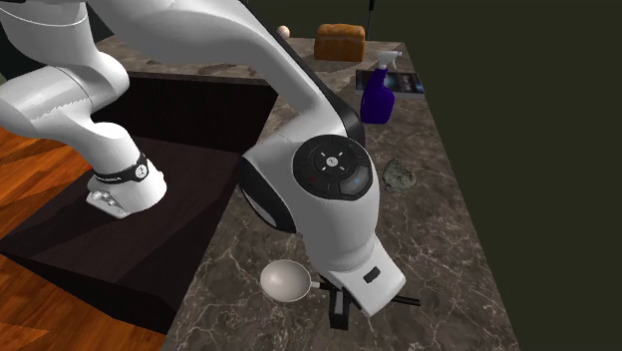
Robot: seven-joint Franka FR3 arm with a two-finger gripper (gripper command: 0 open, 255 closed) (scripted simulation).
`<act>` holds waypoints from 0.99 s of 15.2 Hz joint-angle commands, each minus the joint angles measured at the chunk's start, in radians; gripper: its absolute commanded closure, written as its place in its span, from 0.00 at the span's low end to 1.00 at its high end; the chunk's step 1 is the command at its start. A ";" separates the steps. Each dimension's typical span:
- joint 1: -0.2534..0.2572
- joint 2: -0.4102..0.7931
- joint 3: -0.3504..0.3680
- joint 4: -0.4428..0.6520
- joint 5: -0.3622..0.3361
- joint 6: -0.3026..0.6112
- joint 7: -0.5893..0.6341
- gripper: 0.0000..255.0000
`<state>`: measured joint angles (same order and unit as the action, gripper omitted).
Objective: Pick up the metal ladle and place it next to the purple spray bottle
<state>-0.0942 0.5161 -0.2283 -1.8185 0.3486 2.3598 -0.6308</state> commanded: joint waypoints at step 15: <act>-0.004 0.028 0.007 0.003 0.011 0.025 -0.008 1.00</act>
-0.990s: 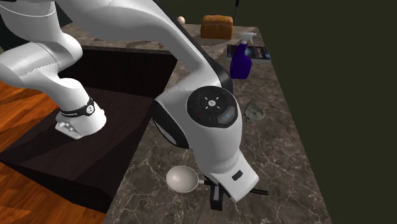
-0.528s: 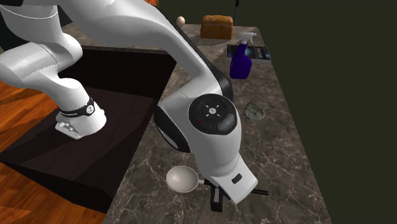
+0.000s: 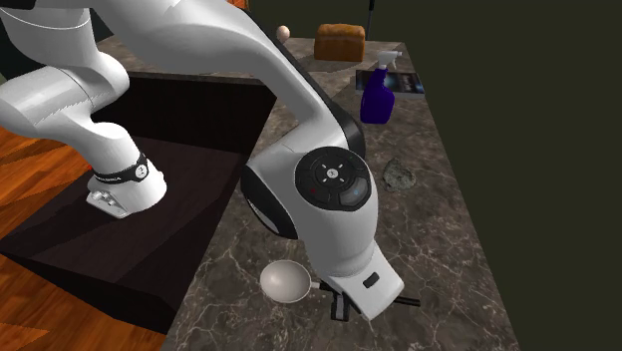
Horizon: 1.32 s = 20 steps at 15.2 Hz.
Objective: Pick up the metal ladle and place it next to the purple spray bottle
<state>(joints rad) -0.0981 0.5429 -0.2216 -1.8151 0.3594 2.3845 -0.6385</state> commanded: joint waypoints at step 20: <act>0.021 -0.124 -0.033 0.036 -0.061 -0.156 0.056 1.00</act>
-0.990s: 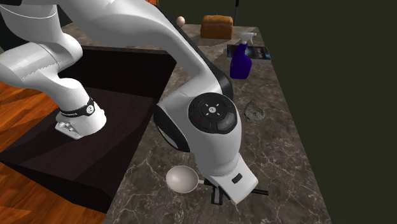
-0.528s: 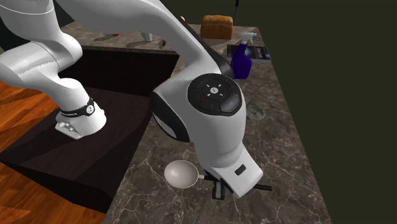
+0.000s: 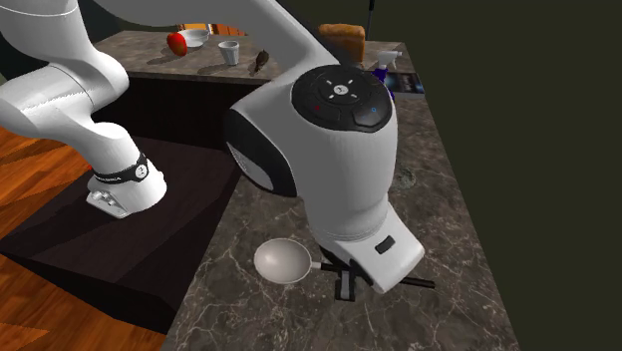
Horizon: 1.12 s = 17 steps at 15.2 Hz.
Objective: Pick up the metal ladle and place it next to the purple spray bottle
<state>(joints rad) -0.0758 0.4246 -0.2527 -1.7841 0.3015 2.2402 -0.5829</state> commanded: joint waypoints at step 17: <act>0.007 -0.096 -0.022 0.109 -0.053 -0.199 0.052 1.00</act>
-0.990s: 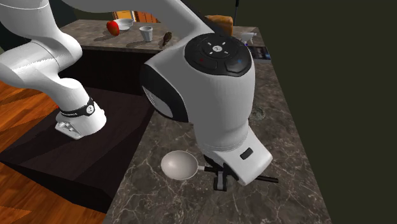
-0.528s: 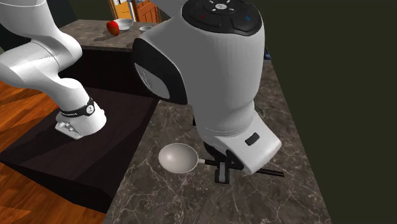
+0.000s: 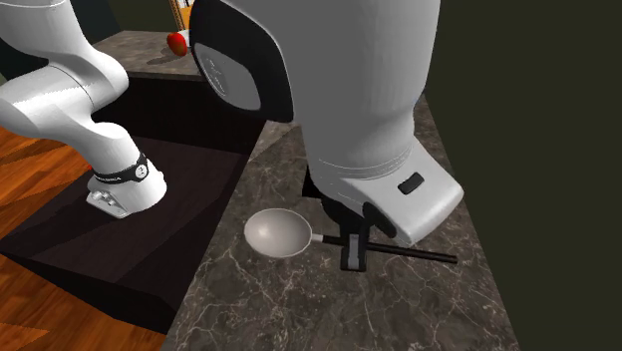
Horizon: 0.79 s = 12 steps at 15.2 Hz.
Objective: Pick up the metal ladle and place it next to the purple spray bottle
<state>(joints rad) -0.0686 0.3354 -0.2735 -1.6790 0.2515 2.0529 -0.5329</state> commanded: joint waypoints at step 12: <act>-0.003 -0.037 -0.009 0.124 -0.023 -0.157 0.030 1.00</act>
<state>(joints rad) -0.0703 0.2968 -0.2819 -1.5717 0.2288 1.9104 -0.5053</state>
